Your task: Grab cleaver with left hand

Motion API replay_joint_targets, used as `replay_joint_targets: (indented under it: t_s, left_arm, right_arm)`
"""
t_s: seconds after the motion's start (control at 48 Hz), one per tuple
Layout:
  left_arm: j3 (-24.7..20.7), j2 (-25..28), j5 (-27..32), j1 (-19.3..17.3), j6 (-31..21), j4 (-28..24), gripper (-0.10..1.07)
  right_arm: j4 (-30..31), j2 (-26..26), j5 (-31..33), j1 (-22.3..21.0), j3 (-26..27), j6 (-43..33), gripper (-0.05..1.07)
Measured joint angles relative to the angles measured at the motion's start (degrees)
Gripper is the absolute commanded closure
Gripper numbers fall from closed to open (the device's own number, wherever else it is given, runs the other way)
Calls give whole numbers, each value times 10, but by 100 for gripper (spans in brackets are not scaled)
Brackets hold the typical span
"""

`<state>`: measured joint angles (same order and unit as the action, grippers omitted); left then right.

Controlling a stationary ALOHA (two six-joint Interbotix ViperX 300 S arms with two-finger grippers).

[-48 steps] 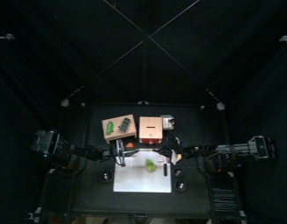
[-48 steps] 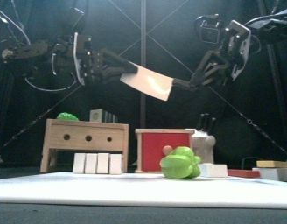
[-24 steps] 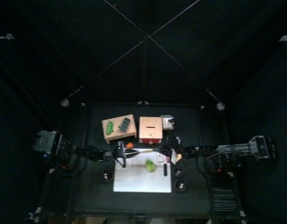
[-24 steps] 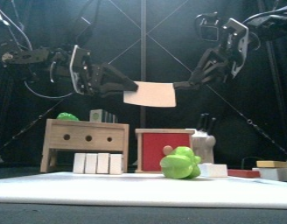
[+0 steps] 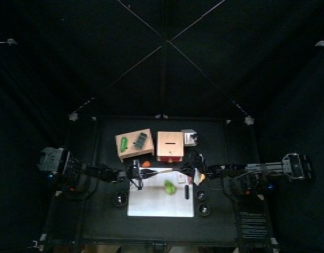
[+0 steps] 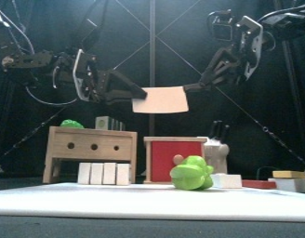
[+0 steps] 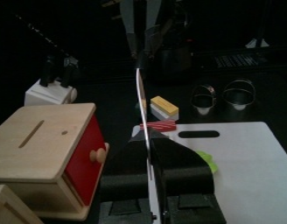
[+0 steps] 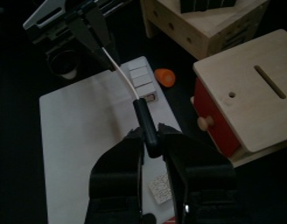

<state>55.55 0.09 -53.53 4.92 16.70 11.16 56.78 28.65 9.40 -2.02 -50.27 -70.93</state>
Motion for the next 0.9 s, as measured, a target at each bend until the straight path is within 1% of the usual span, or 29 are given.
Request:
replay_joint_targets:
  t_s: [0.083,0.188,0.375,0.458,0.562,0.688,0.896]
  left_arm:
    - [5,0,-4,-3,-6,-27,74]
    - [11,-1,-13,-12,-25,-47,74]
    - [26,0,-66,-43,-96,-93,74]
    - [33,0,-100,-62,-127,-135,74]
    - [35,2,-115,-84,-158,-179,74]
    - [35,10,-118,-91,-171,-204,74]
    - [34,13,-119,-93,-172,-209,74]
  right_arm:
    - [21,0,-3,4,1,0,54]
    - [43,0,-4,5,0,0,54]
    - [51,0,-4,5,1,-1,54]
    - [51,0,-4,6,1,-1,54]
    - [52,0,-4,5,1,-1,54]
    - [51,0,-4,6,1,-1,54]
    - [51,0,-4,5,1,-1,52]
